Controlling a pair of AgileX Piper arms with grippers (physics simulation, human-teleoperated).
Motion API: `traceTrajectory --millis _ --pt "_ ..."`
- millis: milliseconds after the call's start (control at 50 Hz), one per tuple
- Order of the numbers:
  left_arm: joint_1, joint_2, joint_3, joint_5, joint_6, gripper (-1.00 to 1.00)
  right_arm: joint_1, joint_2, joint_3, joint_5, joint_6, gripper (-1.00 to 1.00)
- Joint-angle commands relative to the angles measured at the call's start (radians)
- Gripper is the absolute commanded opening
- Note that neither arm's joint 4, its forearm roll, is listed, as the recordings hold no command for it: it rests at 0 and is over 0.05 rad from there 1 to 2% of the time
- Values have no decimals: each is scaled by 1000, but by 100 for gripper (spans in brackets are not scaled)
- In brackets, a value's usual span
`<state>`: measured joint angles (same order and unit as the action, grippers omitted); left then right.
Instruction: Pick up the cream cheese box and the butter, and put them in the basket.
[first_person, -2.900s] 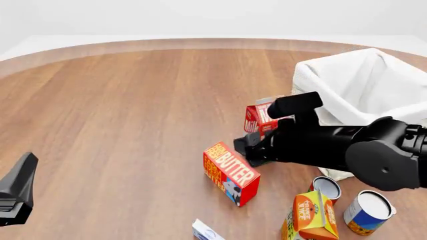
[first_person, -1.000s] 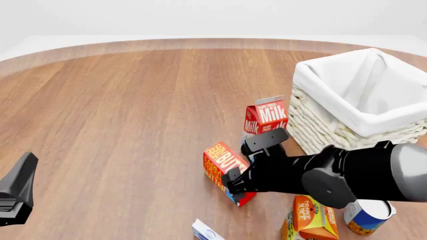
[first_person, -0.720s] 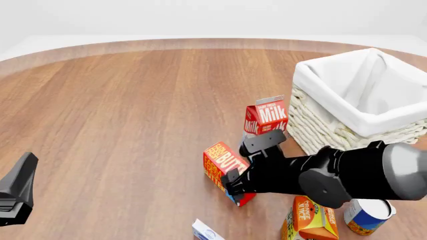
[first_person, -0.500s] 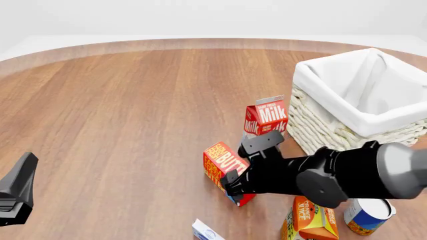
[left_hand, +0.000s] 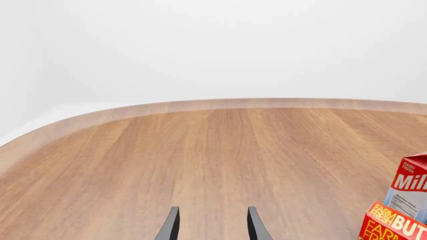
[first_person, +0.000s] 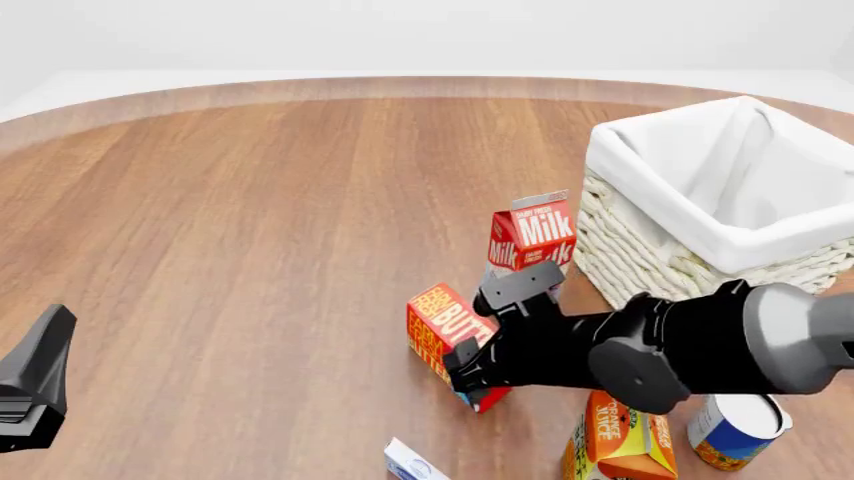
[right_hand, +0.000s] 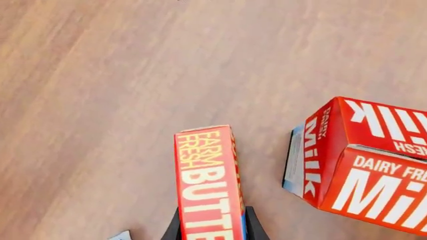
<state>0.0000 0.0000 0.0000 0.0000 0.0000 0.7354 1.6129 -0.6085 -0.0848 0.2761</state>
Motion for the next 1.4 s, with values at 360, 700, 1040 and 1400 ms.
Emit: traceTrajectory --millis 360,700,1040,1400 --pt "0 0 0 0 0 100 -16 -130 -35 97 -21 -100" --pt "0 0 0 0 0 100 -28 -353 -123 265 -106 -100" --pt "0 0 0 0 0 100 -67 -567 -236 451 -237 -100" --pt "0 0 0 0 0 100 -166 -656 -290 531 -344 -100"
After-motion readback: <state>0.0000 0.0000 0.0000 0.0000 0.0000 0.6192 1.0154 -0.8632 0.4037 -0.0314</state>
